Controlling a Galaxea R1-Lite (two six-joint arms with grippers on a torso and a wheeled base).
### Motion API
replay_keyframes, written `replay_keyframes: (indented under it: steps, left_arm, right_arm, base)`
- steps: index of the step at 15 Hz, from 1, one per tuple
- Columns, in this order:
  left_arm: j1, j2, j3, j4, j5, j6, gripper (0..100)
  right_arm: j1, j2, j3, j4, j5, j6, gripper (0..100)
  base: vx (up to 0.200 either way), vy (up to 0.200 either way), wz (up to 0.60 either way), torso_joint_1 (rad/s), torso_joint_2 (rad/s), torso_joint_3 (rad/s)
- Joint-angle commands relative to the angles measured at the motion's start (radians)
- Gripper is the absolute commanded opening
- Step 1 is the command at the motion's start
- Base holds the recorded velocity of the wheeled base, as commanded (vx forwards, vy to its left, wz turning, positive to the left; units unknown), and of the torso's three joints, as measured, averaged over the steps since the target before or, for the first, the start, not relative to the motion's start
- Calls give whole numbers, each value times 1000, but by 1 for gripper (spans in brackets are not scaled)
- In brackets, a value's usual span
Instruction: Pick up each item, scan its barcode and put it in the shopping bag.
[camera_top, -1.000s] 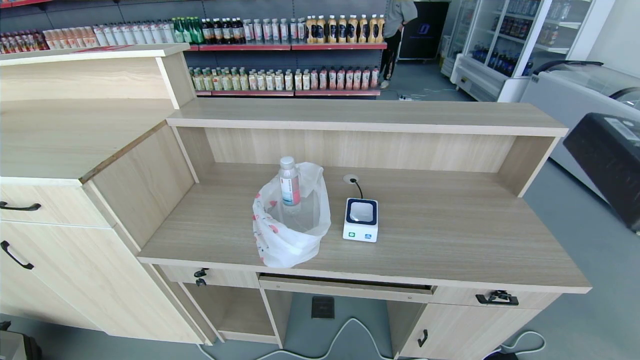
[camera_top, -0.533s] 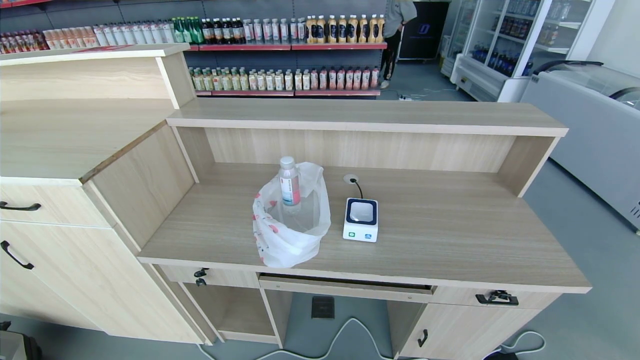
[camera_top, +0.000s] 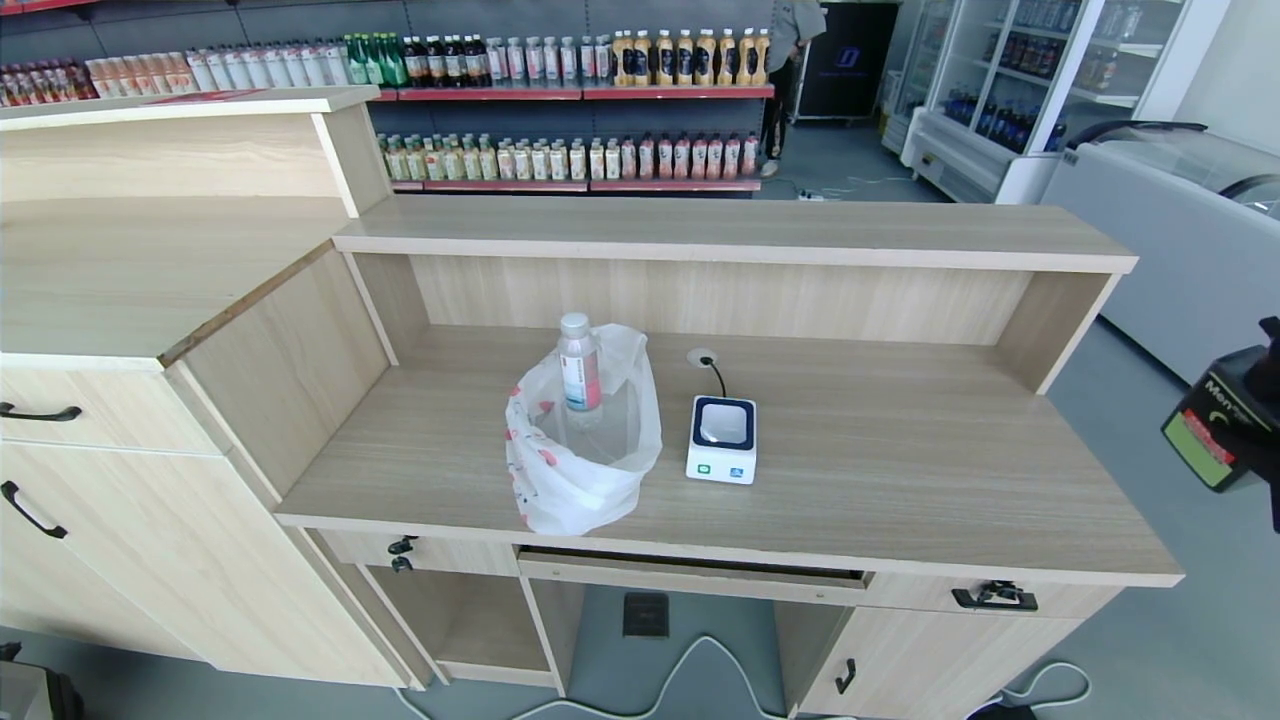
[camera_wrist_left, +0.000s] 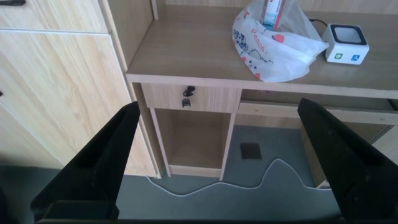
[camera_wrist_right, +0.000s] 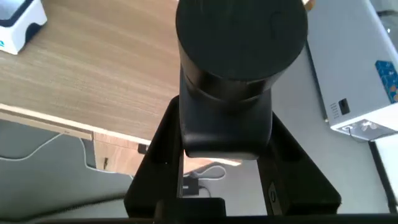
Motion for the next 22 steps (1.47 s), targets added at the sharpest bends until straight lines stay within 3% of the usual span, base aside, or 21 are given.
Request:
replay_keyframes:
  steps: [1, 5, 8, 11, 15, 16, 20, 22]
  left_arm:
    - [1, 2, 0, 0, 0, 0, 100]
    - [1, 2, 0, 0, -1, 0, 100]
    - [1, 2, 0, 0, -1, 0, 100]
    - [1, 2, 0, 0, -1, 0, 100]
    - [1, 2, 0, 0, -1, 0, 100]
    - [1, 2, 0, 0, -1, 0, 100]
    - [1, 2, 0, 0, 0, 0, 100]
    - [1, 2, 0, 0, 0, 0, 100]
  right_arm:
    - [-53, 19, 13, 12, 8, 10, 0]
    - [-39, 9, 8, -56, 26, 29, 0]
    - [-12, 20, -18, -53, 32, 135, 0]
    - [-62, 109, -219, 156, 32, 322, 0]
    - [-70, 221, -268, 154, 54, 415, 0]
    - [-98, 249, -263, 150, 101, 417, 0]
    - [-299, 347, -245, 154, 606, 412, 0]
    - [-360, 427, -260, 153, 738, 411, 0]
  base:
    - [0, 0, 0, 0, 0, 0]
    - [0, 0, 150, -1, 1, 2]
    - [0, 0, 600, 2, 4, -1]
    - [0, 0, 600, -2, 1, 4]
    - [0, 0, 450, 5, 5, 2]
    - [0, 0, 0, 0, 0, 0]
    - [0, 0, 0, 0, 0, 0]
    - [0, 0, 0, 0, 0, 0]
